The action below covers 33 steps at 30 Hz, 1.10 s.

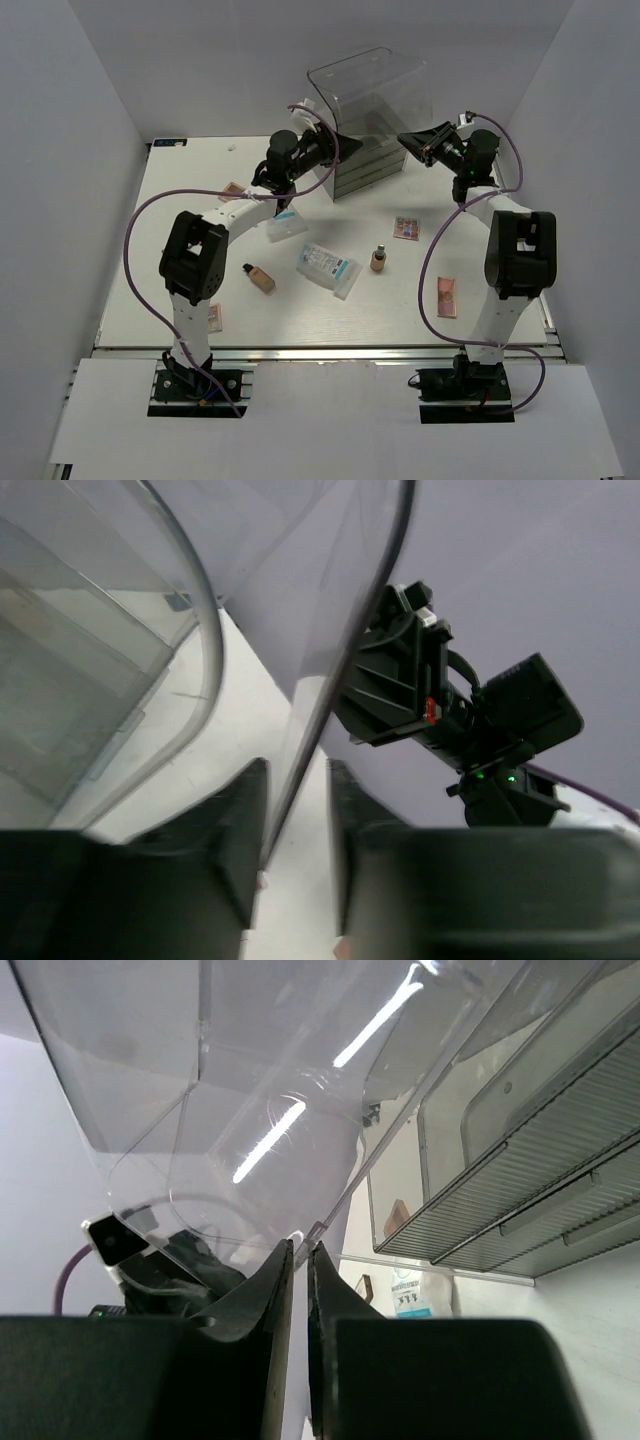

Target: Organize the makeup

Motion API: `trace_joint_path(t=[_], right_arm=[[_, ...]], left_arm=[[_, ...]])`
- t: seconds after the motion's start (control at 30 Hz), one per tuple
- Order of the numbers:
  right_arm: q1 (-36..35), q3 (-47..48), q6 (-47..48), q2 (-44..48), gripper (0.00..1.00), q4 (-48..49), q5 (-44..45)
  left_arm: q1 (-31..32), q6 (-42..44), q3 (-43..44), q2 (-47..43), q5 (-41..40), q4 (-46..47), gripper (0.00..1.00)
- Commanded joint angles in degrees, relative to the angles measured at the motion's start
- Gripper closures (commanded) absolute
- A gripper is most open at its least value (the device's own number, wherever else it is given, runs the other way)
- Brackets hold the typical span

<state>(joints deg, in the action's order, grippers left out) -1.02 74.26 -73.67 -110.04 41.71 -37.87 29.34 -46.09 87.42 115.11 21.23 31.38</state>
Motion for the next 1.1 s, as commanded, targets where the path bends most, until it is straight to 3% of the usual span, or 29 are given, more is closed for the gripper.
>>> trace_joint_path(t=[0.0, 0.1, 0.23, 0.33, 0.37, 0.47, 0.6, 0.8, 0.9, 1.07], right_arm=[[-0.39, 2.29, 3.09, 4.39, 0.89, 3.46, -2.65], [-0.48, 2.12, 4.14, 5.09, 0.85, 3.2, -3.43], [-0.22, 1.42, 8.35, 7.02, 0.73, 0.5, -6.34], [-0.21, 0.1, 20.46, 10.8, 0.63, -6.44, -8.27], [-0.3, -1.03, 28.76, 13.16, 0.6, -11.52, -8.28], [-0.3, -3.67, 43.12, 17.47, 0.45, -20.14, -8.63], [-0.3, -6.49, 74.36, 21.26, 0.16, -31.06, -10.03], [-0.3, -12.63, 111.65, 27.24, 0.11, -48.61, -13.63], [-0.39, -14.84, 121.63, 28.21, 0.11, -57.67, -15.12], [-0.48, -18.8, 135.42, 29.97, 0.11, -64.37, -17.05]], left_arm=[[0.28, -1.99, 2.76, 0.2, 3.28, 1.76, 0.67], [0.19, -2.43, 2.93, 0.12, 3.81, 1.67, 0.81], [0.28, -1.9, 3.11, -0.85, 3.29, 1.06, 0.84], [0.19, -2.08, 4.07, -1.38, 2.59, 0.71, 0.87], [0.19, -2.34, 4.34, -1.55, 2.5, 0.7, 0.87], [0.19, -4.45, 5.13, -1.64, 1.71, 1.93, 0.89], [0.19, -9.01, 5.66, -1.99, 1.0, 4.04, 0.89], [0.01, -13.76, 5.22, -3.57, -1.1, 8.6, 0.9], [-0.25, -15.87, 5.13, -3.93, -1.72, 10.28, 0.9], [-0.69, -17.72, 5.75, -4.37, -2.69, 11.07, 0.9]])
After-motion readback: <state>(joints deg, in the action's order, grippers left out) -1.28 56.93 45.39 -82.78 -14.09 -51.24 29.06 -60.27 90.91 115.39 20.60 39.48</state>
